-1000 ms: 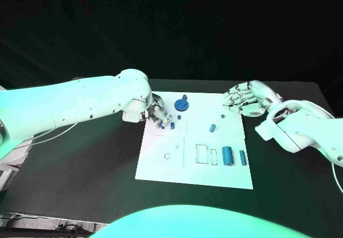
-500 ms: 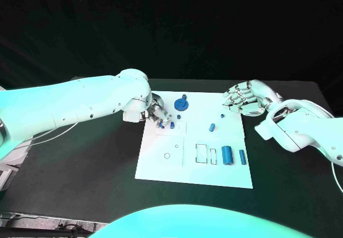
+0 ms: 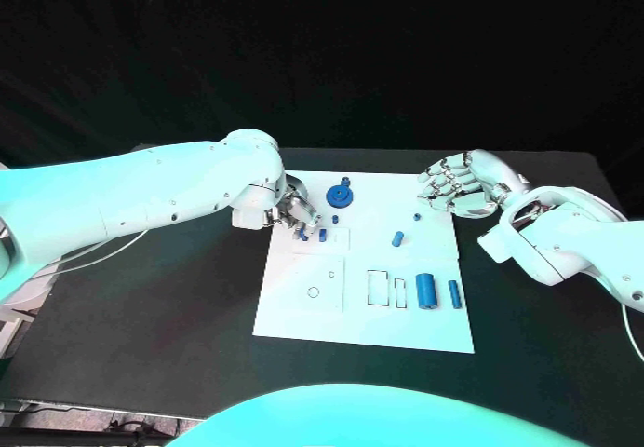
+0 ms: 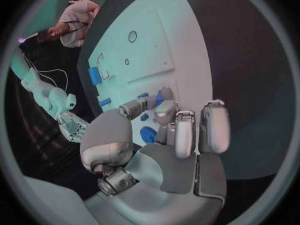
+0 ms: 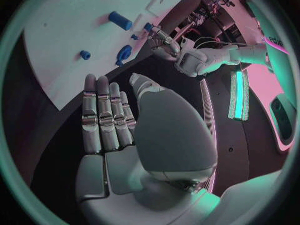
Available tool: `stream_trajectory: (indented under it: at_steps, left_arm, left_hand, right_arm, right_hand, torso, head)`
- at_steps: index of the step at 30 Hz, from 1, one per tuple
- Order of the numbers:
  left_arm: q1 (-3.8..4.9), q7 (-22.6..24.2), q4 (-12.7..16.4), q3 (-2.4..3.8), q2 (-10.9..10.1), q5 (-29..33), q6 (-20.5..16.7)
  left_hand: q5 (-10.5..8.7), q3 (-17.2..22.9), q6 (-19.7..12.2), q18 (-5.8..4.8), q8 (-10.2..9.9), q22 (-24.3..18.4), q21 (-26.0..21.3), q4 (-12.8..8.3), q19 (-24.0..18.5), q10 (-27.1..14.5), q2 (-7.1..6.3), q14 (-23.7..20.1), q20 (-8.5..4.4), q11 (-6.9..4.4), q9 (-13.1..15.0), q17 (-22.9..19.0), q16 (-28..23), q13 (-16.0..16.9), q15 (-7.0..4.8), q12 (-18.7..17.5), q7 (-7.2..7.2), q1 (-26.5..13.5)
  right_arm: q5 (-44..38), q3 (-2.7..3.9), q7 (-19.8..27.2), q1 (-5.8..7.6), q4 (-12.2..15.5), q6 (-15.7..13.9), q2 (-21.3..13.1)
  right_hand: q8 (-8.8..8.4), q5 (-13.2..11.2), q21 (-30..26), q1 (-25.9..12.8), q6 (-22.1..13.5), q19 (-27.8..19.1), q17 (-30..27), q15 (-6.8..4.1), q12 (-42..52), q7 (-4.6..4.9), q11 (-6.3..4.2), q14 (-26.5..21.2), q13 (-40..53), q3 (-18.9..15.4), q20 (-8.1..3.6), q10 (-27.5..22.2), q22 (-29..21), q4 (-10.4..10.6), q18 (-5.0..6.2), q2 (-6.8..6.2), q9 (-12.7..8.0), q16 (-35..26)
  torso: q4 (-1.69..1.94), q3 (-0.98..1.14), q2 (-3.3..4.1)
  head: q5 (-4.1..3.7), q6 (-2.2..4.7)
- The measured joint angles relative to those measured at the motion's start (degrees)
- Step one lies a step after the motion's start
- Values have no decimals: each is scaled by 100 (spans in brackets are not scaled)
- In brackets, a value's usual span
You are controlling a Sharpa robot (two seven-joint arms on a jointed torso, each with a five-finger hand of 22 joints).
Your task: Assemble the parts on the task board
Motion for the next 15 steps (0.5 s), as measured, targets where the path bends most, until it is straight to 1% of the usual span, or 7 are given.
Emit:
stream_trajectory:
  at_steps: [1,2,3,8,13,15]
  left_arm:
    - [1,-4,-4,0,3,2,4]
    - [2,-8,-8,0,6,5,10]
    - [2,-11,-10,0,9,7,15]
    - [6,-22,-17,2,18,8,49]
    - [8,-23,-18,4,16,8,71]
    - [8,-22,-17,5,14,8,77]
  left_hand:
    - [-33,0,26,0,-17,0,0,0,2,38,0,0,2,16,9,0,0,57,0,43,-8,0]
    - [-36,3,29,-1,-32,0,0,-3,21,49,1,0,21,6,18,0,0,97,0,65,-10,-1]
    - [-59,94,29,-1,-35,0,0,-96,21,49,10,0,21,5,15,0,0,112,0,65,-10,-10]
    - [-73,86,29,-1,-35,0,0,-105,21,51,25,2,21,7,28,0,0,169,-2,91,-10,-25]
    - [-80,80,31,-1,-40,0,0,-111,42,71,31,9,0,6,31,-1,0,195,-33,91,-9,-31]
    - [-82,79,32,-1,-45,0,0,-112,42,72,31,9,0,5,31,-1,0,224,-34,116,-9,-31]
  right_arm:
    - [0,0,0,0,1,1,-1]
    - [0,0,0,0,2,3,-2]
    - [0,0,0,0,3,5,-3]
    - [0,0,1,0,8,12,-6]
    - [0,0,2,0,10,15,-11]
    - [-1,0,2,0,10,17,-12]
  right_hand:
    - [0,0,0,0,0,0,0,0,0,0,0,0,0,0,0,0,-5,0,0,0,-2,0]
    - [0,0,0,0,0,0,0,0,0,0,0,0,0,0,0,0,-6,0,0,0,-5,0]
    - [0,0,0,0,0,0,0,0,0,0,0,0,0,0,0,0,-6,0,-1,0,-5,0]
    - [0,0,0,0,0,0,0,0,0,0,0,0,0,0,0,0,-6,0,0,0,-5,0]
    - [0,5,0,0,0,0,-3,0,0,0,0,0,-5,9,0,0,-7,-9,0,0,-5,0]
    - [0,22,0,20,0,0,-7,0,0,0,0,0,-11,23,0,0,-12,-23,0,-20,-4,0]
  torso:
    - [0,1,0]
    - [0,3,0]
    - [0,3,0]
    - [2,1,-2]
    - [2,0,-3]
    - [3,-3,-3]
  head:
    - [-2,-3]
    - [-4,-5]
    - [-8,-6]
    - [-17,-11]
    - [-16,-8]
    - [-16,-4]
